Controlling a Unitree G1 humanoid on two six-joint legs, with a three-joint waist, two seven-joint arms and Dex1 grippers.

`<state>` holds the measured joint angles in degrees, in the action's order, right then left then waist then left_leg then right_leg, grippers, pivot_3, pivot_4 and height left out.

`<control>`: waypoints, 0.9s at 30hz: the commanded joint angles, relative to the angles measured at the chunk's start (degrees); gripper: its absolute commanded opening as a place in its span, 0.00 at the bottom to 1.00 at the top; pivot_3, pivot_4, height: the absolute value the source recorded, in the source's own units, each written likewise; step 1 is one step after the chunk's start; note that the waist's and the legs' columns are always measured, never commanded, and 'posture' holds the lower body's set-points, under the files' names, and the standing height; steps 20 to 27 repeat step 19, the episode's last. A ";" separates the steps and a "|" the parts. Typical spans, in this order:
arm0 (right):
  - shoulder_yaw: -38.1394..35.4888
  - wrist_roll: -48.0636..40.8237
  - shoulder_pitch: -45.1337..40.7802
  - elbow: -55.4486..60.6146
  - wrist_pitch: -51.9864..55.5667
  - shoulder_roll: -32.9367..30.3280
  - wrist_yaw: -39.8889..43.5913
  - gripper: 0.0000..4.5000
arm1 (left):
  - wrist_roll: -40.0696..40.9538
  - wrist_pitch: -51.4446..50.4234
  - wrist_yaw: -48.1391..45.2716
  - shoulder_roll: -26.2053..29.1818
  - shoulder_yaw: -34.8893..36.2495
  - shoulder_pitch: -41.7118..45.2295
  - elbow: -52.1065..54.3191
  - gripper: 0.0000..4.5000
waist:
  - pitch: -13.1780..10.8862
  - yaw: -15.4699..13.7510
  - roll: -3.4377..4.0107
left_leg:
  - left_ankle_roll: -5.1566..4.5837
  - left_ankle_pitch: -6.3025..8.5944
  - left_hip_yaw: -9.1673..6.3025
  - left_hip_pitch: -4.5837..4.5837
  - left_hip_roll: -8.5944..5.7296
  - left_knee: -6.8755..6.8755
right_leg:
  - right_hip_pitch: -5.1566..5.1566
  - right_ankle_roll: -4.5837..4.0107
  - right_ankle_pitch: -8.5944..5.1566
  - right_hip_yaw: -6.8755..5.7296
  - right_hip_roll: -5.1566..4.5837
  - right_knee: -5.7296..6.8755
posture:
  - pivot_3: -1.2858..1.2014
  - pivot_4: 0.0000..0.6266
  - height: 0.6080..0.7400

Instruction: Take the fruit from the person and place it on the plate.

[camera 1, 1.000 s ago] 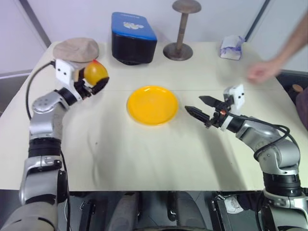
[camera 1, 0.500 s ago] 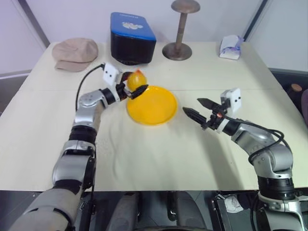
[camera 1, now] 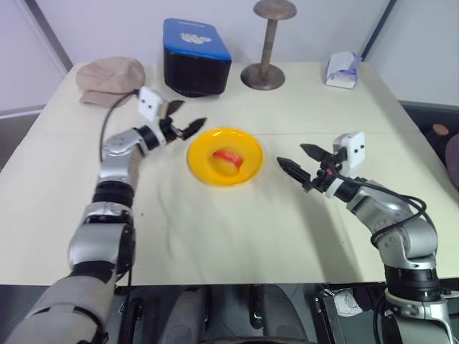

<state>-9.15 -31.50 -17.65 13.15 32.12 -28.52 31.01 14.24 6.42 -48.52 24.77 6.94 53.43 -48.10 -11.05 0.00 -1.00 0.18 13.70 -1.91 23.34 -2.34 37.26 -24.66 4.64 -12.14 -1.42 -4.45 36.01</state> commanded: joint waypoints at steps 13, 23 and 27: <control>-1.69 8.45 -7.13 -17.51 -14.05 -0.51 1.99 1.00 | 6.68 -21.14 15.95 6.61 13.09 -35.70 48.76 0.99 | 0.00 0.56 0.01 | 0.01 0.01 -0.03 -0.02 -0.01 -0.05 | 0.00 -0.02 0.00 0.09 -0.22 -0.01 | 0.52 0.24 1.00; -1.47 9.43 -8.12 -21.01 -16.27 0.21 2.53 1.00 | 7.79 -23.42 20.35 5.14 15.76 -43.16 54.27 0.99 | 0.00 0.55 0.02 | 0.01 0.01 -0.01 -0.03 -0.01 -0.05 | 0.00 -0.03 -0.01 0.09 -0.20 -0.01 | 0.52 0.24 1.00; -1.47 9.43 -8.12 -21.01 -16.27 0.21 2.53 1.00 | 7.79 -23.42 20.35 5.14 15.76 -43.16 54.27 0.99 | 0.00 0.55 0.02 | 0.01 0.01 -0.01 -0.03 -0.01 -0.05 | 0.00 -0.03 -0.01 0.09 -0.20 -0.01 | 0.52 0.24 1.00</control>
